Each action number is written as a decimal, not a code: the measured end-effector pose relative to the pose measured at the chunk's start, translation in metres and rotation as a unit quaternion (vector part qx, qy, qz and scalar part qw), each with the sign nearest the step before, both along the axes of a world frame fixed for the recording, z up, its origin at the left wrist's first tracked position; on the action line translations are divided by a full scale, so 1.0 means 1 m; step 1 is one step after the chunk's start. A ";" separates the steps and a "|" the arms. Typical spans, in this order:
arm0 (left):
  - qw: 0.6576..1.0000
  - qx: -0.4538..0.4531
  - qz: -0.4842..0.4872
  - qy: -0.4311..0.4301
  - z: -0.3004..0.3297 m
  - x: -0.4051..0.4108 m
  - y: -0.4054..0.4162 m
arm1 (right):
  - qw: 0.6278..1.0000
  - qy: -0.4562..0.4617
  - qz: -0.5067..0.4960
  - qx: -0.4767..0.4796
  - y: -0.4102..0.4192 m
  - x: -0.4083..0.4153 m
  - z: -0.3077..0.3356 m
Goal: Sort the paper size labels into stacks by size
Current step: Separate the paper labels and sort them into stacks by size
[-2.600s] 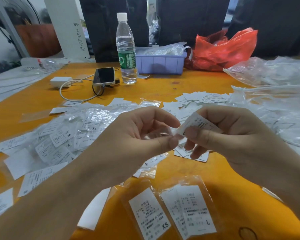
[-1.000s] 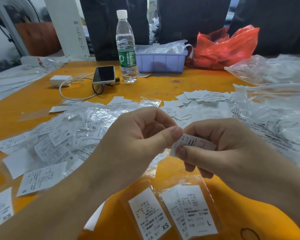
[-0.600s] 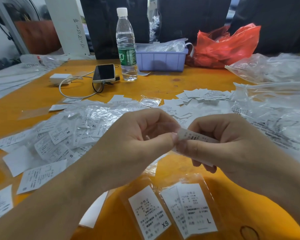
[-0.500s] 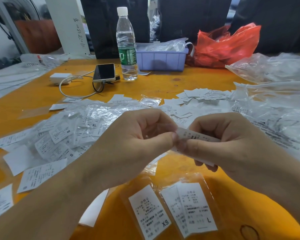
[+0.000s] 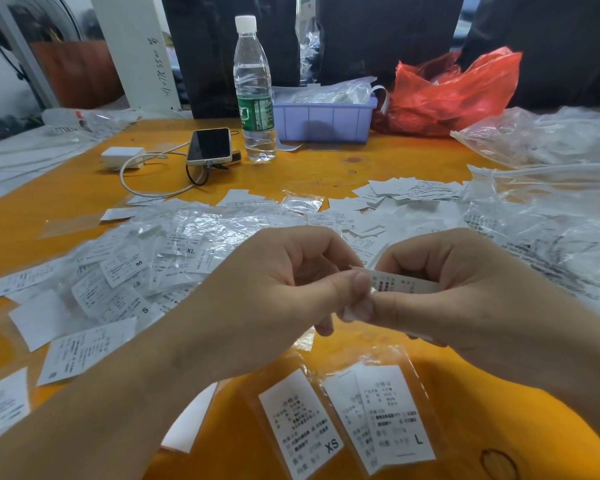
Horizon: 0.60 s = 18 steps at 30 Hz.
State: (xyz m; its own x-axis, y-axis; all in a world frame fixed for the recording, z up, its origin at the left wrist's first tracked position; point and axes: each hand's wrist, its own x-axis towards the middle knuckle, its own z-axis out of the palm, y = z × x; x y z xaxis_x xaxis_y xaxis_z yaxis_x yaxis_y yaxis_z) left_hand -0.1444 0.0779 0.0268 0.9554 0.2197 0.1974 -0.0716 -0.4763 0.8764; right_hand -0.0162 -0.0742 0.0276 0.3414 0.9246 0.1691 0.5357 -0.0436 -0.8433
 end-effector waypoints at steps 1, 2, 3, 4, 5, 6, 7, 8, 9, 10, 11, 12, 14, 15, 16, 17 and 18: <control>1.000 -0.001 -0.001 0.001 0.000 0.000 0.000 | 1.000 0.000 0.000 0.002 0.000 0.000 0.000; 1.000 -0.002 0.001 -0.001 0.000 0.000 0.001 | 1.000 0.002 0.002 0.004 0.000 0.000 -0.001; 1.000 -0.004 0.005 -0.005 0.001 0.000 0.001 | 1.000 0.010 0.004 0.006 0.000 0.000 -0.001; 1.000 -0.007 0.012 -0.011 0.001 0.000 0.003 | 1.000 0.026 0.004 0.009 0.000 0.001 0.000; 1.000 -0.014 0.019 -0.015 0.002 0.000 0.004 | 0.999 0.045 0.003 0.012 -0.001 0.002 0.000; 0.999 -0.022 0.025 -0.019 0.003 0.000 0.006 | 0.998 0.062 0.001 0.018 -0.001 0.003 0.001; 0.999 -0.033 0.031 -0.022 0.003 0.000 0.007 | 0.997 0.075 -0.002 0.028 -0.001 0.004 0.002; 0.998 -0.045 0.036 -0.027 0.004 0.000 0.008 | 0.996 0.083 -0.006 0.040 -0.002 0.005 0.003; 0.997 -0.059 0.039 -0.031 0.004 0.000 0.009 | 0.995 0.087 -0.009 0.051 -0.002 0.005 0.003; 0.996 -0.070 0.040 -0.035 0.004 0.000 0.010 | 0.994 0.089 -0.011 0.061 -0.002 0.004 0.003; 0.995 -0.078 0.040 -0.039 0.004 -0.001 0.010 | 0.993 0.092 -0.012 0.068 -0.001 0.003 0.003; 0.995 -0.083 0.041 -0.042 0.004 -0.001 0.009 | 0.993 0.095 -0.014 0.074 0.000 0.000 0.002; 0.994 -0.091 0.044 -0.049 0.004 0.000 0.008 | 0.991 0.101 -0.020 0.085 0.002 -0.004 0.000; 0.993 -0.091 0.047 -0.053 0.004 0.000 0.007 | 0.991 0.099 -0.022 0.088 0.002 -0.005 -0.002; 0.993 -0.091 0.048 -0.057 0.004 0.000 0.007 | 0.991 0.095 -0.024 0.088 0.002 -0.006 -0.003; 0.993 -0.092 0.047 -0.059 0.004 0.000 0.007 | 0.992 0.089 -0.025 0.085 0.002 -0.007 -0.003; 0.993 -0.096 0.046 -0.060 0.004 0.000 0.006 | 0.993 0.084 -0.024 0.081 0.002 -0.007 -0.003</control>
State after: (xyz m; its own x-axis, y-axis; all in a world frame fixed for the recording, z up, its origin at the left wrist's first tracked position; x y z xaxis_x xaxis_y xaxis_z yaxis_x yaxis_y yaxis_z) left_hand -0.1443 0.0843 0.0307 0.9016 0.3488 0.2557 -0.1458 -0.3115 0.9390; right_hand -0.0228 -0.0722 0.0246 0.4202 0.8720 0.2513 0.3870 0.0783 -0.9187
